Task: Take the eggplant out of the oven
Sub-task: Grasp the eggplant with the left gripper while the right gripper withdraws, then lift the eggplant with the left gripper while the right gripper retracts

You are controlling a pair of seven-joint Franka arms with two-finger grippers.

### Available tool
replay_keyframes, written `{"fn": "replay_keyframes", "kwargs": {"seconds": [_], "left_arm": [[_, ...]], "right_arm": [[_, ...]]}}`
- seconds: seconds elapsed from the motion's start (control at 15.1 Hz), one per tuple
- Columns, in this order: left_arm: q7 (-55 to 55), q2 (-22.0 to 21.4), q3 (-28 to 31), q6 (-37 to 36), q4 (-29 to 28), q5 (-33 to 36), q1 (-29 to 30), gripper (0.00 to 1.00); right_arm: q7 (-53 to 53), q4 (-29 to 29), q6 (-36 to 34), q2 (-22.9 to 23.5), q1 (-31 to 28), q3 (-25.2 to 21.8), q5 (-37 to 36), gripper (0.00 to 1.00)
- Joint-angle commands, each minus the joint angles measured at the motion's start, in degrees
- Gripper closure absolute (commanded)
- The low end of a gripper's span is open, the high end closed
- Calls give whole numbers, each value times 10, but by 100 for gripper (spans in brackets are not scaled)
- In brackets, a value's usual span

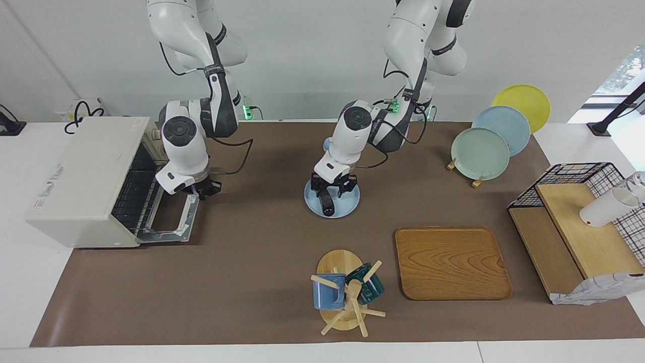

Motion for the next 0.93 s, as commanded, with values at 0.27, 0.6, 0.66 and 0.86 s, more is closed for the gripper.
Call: {"fn": "replay_keyframes", "kwargs": {"seconds": [0.27, 0.6, 0.66, 0.86], "left_arm": [[-10, 3, 11, 5, 6, -6, -10, 100], [-1, -20, 31, -64, 36, -4, 16, 100], [7, -23, 33, -89, 52, -2, 36, 100], [83, -23, 31, -160, 106, -2, 109, 100]], "right_arm": [[-82, 63, -112, -33, -45, -1, -8, 100], [-138, 98, -154, -33, -78, -2, -8, 100], [-151, 100, -157, -35, -86, -2, -8, 100], [-191, 100, -170, -53, -113, -2, -6, 100]]}}
